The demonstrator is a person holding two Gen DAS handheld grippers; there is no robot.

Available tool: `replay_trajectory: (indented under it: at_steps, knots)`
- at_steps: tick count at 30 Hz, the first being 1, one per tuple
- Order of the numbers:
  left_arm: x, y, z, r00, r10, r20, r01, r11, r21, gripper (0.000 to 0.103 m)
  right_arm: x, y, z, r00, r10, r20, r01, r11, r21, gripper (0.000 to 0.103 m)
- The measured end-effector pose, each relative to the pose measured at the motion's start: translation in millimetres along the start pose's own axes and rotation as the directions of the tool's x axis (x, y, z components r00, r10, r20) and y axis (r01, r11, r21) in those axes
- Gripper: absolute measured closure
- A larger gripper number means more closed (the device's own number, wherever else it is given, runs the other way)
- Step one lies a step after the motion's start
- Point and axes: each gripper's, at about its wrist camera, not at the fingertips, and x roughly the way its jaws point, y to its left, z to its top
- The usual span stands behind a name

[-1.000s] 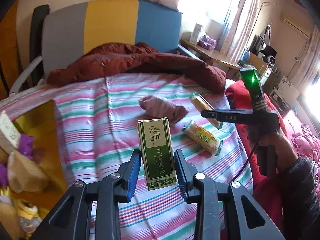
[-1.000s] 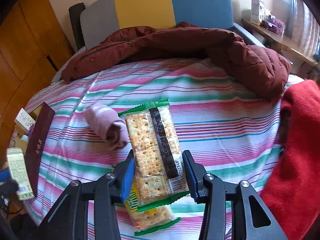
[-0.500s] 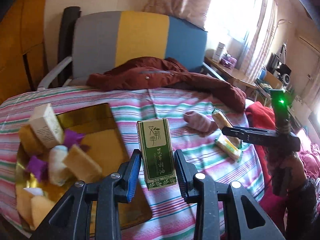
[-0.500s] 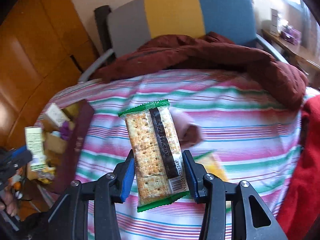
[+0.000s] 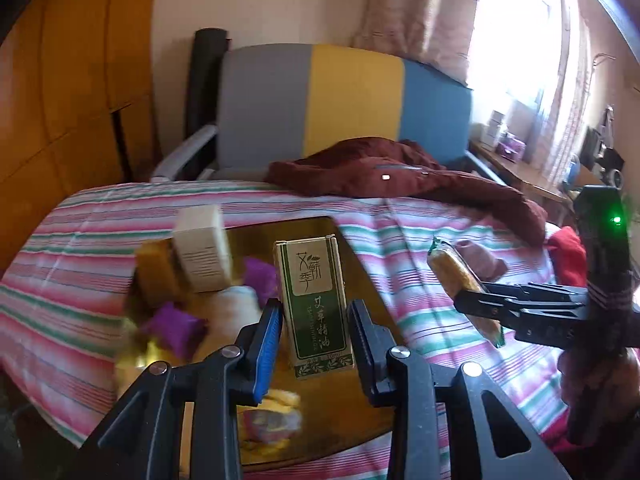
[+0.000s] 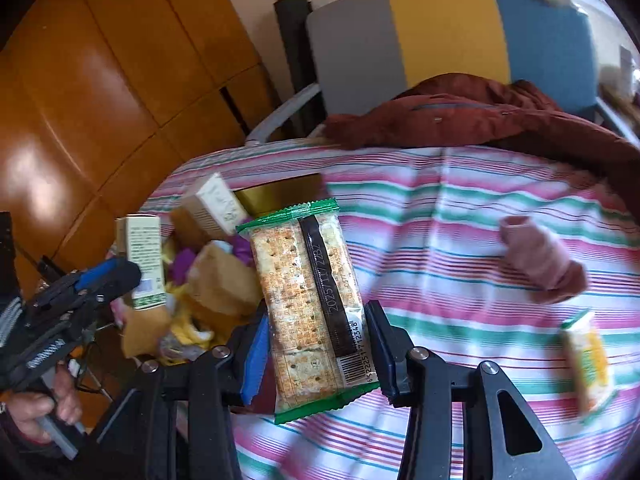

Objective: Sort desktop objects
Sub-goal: 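Lift the tea box and cracker packet and carry them over the gold tray, then open both grippers to drop the tea box and cracker packet into the tray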

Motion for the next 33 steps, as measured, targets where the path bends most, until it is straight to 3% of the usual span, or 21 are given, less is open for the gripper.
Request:
replay_trajectory:
  at_steps: [8, 17, 23, 33]
  knots:
    - [2, 47, -14, 0.998, 0.061, -0.011, -0.061, 0.995, -0.073, 0.069, 31, 46, -1, 0.998, 0.057, -0.011, -0.056, 0.998, 0.010, 0.057]
    - [7, 89, -19, 0.991, 0.130, -0.011, -0.131, 0.983, -0.127, 0.069, 52, 74, 1, 0.999, 0.042, -0.007, -0.041, 0.999, 0.032, 0.057]
    - [25, 103, -20, 0.979, 0.200, -0.037, -0.203, 0.972, -0.122, 0.069, 65, 87, 8, 1.000, 0.019, -0.009, -0.019, 1.000, 0.025, 0.057]
    - [52, 105, -19, 0.973, 0.219, -0.070, -0.226, 0.968, -0.110, 0.068, 83, 95, 7, 1.000, -0.017, -0.025, 0.017, 1.000, 0.001, 0.056]
